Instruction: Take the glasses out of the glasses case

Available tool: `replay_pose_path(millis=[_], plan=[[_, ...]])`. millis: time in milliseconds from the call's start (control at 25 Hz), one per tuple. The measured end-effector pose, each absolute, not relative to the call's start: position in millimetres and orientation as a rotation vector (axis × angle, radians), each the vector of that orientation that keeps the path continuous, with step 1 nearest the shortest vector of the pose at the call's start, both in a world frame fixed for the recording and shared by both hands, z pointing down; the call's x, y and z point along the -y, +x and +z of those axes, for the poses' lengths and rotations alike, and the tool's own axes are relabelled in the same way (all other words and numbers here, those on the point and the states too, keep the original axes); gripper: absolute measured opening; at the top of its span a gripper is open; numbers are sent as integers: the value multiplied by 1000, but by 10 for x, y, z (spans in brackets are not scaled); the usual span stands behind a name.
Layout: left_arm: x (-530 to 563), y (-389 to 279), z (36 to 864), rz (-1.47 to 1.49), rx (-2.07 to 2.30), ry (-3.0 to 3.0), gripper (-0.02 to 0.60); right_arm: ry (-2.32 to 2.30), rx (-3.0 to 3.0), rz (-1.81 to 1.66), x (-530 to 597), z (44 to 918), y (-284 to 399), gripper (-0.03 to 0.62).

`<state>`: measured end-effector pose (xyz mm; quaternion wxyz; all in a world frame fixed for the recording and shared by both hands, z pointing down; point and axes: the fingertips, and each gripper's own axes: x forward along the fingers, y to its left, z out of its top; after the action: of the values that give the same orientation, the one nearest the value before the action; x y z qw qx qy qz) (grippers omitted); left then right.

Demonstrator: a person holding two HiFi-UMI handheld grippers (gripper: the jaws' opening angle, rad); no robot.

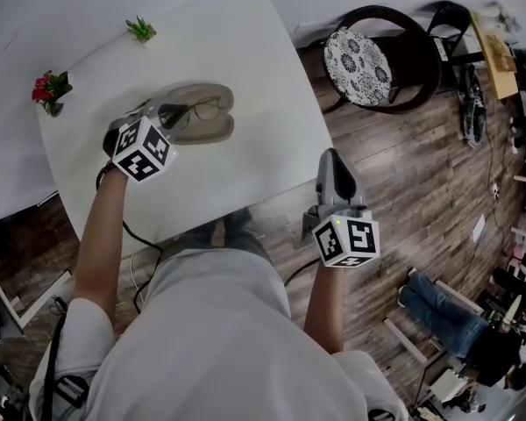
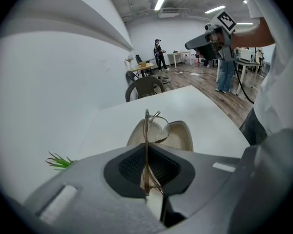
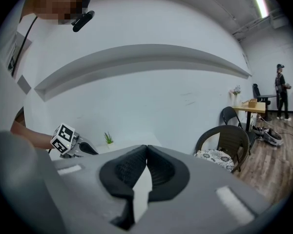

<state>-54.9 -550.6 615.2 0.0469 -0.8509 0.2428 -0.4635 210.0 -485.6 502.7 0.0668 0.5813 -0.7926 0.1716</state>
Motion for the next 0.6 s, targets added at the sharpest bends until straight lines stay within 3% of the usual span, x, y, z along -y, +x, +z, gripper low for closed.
replay_pose_path(millis=[600], plan=[[5357,-1109,5183,-973,-1211,-2634,23,1643,2482,454,4817,4772,1355,3]])
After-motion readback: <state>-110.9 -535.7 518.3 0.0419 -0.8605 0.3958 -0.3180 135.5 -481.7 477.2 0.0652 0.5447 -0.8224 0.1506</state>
